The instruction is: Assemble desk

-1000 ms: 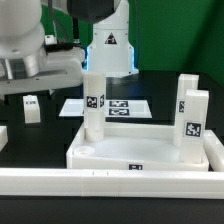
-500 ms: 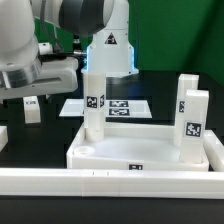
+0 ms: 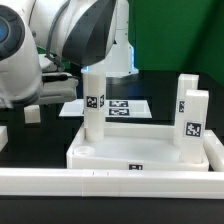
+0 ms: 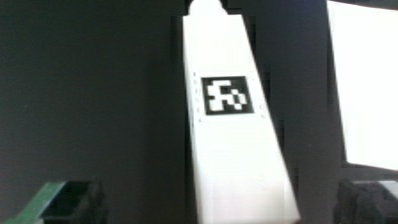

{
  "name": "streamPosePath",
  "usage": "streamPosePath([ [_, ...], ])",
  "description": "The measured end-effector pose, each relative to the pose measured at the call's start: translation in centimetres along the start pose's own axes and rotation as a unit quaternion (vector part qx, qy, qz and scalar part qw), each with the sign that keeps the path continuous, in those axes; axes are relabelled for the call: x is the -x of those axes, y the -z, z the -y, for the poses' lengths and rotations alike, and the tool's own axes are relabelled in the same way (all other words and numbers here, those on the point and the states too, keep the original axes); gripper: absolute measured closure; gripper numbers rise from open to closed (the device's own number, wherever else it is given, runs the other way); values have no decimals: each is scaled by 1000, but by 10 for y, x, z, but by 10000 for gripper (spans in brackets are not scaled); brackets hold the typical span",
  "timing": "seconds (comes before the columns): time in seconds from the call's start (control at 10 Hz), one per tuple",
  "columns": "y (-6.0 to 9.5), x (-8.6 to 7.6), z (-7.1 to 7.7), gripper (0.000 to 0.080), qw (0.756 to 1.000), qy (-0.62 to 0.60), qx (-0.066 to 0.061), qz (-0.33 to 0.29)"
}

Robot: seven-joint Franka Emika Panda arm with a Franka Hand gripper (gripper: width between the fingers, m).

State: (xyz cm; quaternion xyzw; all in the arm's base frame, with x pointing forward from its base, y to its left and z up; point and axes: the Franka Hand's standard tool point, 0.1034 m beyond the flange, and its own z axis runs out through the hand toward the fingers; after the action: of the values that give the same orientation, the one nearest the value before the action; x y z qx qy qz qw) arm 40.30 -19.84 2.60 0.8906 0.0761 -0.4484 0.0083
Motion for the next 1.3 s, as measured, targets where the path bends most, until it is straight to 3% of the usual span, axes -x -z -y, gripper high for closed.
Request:
streamPosePath([
  [0.4,-5,1,0,151,1000,-5,0,4],
  [0.5,-5,-4,3,151,1000,-12,20,8],
  [0.6,-7,-7,3,151,999,-12,30,14],
  [0.8,-10,-5,-2,151,999,-17,23,24],
  [1.3,-6,8,3,151,997,-22,4,75],
])
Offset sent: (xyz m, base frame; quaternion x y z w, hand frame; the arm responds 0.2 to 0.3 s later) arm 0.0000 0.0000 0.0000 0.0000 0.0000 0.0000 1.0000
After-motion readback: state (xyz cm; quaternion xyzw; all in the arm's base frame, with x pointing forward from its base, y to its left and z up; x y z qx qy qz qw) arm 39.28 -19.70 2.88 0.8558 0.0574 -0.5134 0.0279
